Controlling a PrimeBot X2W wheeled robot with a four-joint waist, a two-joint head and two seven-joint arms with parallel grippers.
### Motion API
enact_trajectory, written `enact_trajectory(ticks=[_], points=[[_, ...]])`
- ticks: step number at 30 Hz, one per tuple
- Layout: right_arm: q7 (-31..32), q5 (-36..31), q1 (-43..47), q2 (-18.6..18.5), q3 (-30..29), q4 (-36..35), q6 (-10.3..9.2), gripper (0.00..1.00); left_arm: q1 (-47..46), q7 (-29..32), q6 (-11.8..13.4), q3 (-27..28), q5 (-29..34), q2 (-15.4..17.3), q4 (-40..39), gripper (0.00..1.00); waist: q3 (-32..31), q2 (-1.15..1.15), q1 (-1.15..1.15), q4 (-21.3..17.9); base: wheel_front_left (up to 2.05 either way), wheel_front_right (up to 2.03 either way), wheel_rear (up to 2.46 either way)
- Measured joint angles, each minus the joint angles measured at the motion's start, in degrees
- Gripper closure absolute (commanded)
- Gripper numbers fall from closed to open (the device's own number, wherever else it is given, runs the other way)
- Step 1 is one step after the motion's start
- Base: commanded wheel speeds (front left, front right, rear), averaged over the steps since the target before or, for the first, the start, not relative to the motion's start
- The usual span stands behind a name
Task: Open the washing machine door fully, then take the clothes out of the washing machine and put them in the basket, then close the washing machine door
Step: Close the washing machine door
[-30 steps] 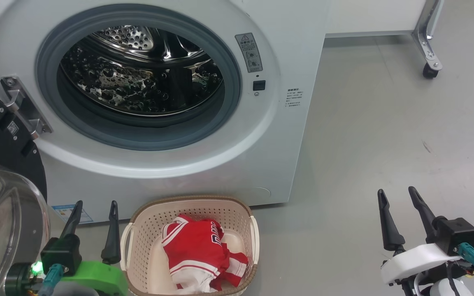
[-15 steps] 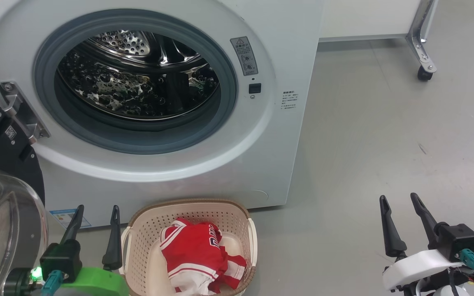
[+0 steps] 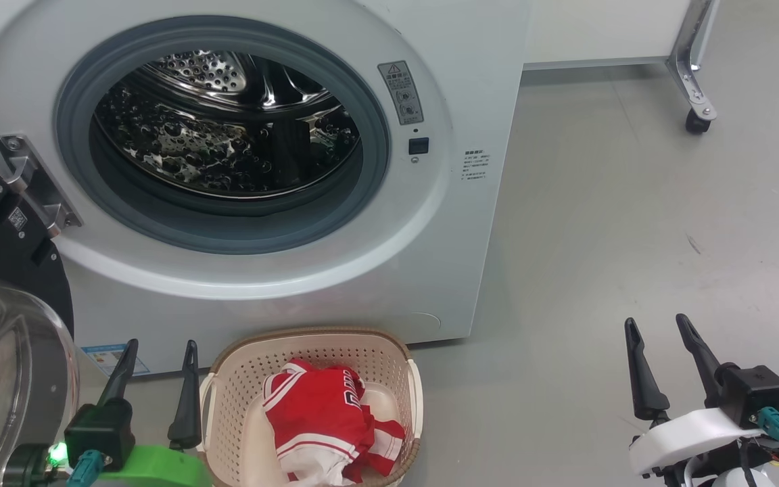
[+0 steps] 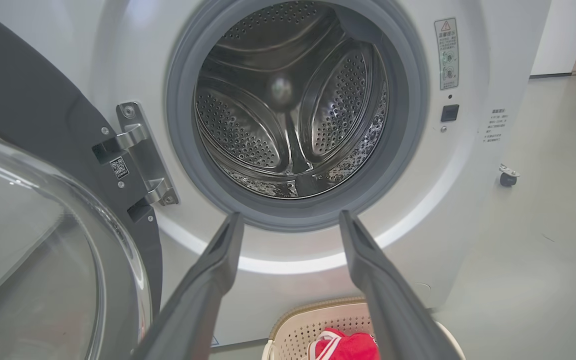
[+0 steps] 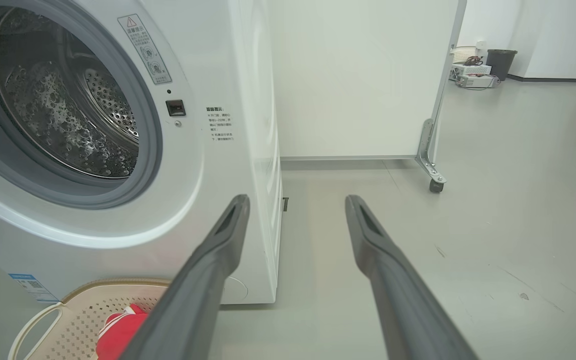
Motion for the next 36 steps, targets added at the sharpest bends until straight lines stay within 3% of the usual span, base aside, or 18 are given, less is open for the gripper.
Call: enact_trajectory(ticks=[16, 36], points=[[0.66, 0.0, 0.73, -0.09, 0.02, -1.02, -0.05, 0.0, 1.3, 2.08, 0.43, -0.15, 0.68, -0.01, -2.94, 0.0, -0.28, 0.0, 0.0, 0.38, -0.19, 0.28, -0.09], [1.24, 0.02, 1.08, -0.27, 0.13, -1.59, -0.05, 0.0, 2.46, 3.36, 0.44, -0.91, 1.08, -0.09, -5.57, 0.0, -0.5, 0.0, 0.0, 0.66, -0.87, 0.87, 0.0]])
